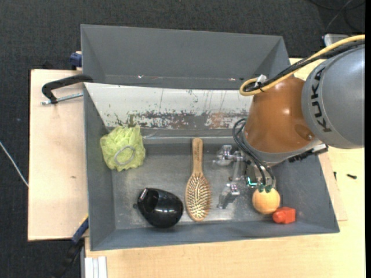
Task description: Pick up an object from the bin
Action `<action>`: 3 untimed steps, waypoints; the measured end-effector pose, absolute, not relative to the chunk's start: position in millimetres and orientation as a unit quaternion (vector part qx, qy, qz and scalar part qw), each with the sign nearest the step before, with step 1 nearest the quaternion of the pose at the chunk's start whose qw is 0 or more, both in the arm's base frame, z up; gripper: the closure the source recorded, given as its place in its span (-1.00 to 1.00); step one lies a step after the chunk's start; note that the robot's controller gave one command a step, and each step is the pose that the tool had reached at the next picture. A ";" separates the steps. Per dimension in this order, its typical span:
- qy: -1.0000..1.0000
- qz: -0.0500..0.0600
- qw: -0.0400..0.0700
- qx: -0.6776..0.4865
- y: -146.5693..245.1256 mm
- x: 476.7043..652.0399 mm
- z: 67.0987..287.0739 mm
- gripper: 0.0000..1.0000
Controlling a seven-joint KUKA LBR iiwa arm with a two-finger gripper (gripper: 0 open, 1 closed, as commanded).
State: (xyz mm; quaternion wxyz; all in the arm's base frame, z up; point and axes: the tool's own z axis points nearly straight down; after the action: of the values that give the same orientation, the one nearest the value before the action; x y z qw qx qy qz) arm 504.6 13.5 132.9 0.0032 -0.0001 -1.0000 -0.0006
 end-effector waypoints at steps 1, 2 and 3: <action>-1.000 -0.001 0.000 0.000 13.5 506.5 136.2 -1.00; -0.992 0.000 -0.003 0.123 25.6 500.6 106.5 -1.00; -0.976 0.000 -0.002 0.216 32.1 496.4 104.7 -1.00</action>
Offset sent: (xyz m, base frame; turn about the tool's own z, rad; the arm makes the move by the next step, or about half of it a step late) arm -0.0138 0.0247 -0.0629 -0.5119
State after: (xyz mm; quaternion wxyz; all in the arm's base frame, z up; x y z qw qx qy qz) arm 496.4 32.1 104.7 -0.0023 0.2156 -0.9765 -0.0003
